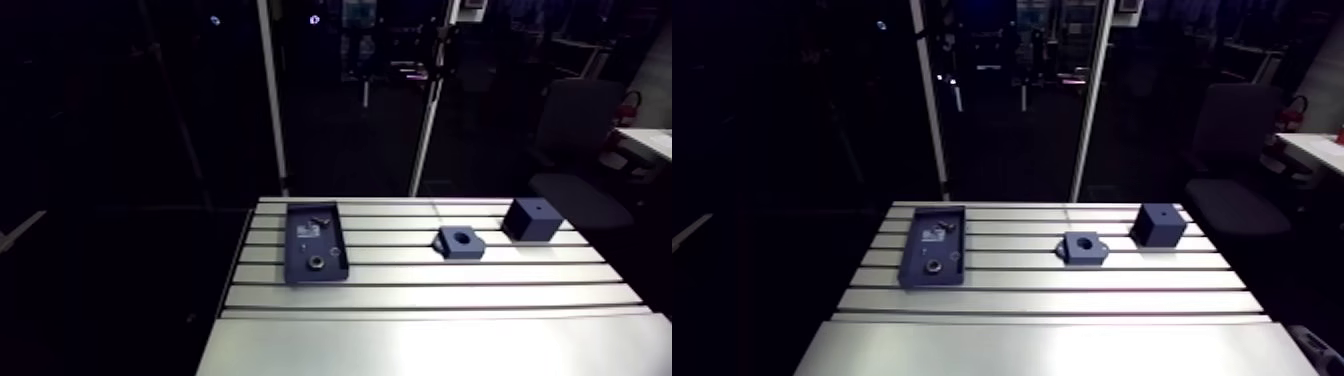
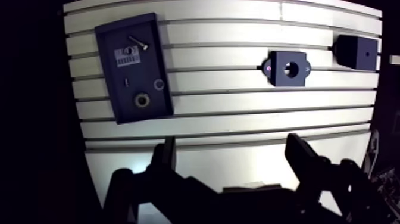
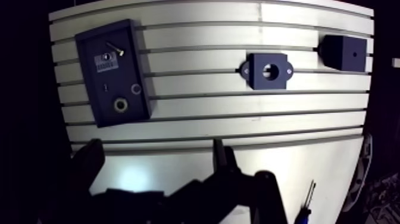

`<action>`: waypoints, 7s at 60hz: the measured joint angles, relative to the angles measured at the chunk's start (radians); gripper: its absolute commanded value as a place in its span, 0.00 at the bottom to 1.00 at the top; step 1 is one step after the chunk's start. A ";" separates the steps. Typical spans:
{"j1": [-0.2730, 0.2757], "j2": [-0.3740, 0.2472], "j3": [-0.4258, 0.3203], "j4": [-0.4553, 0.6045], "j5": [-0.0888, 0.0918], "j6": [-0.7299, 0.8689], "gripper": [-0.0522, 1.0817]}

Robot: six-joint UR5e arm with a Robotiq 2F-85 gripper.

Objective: Pick up the bearing and press it into the housing until flush.

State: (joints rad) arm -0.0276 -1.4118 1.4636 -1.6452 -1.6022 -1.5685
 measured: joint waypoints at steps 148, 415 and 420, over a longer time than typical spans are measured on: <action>0.219 0.254 0.350 -0.474 0.021 0.055 0.27; 0.219 0.283 0.355 -0.532 0.026 0.042 0.57; 0.219 0.268 0.352 -0.528 0.026 0.041 0.57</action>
State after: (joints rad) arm 0.1917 -1.1436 1.8156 -2.1731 -1.5764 -1.5277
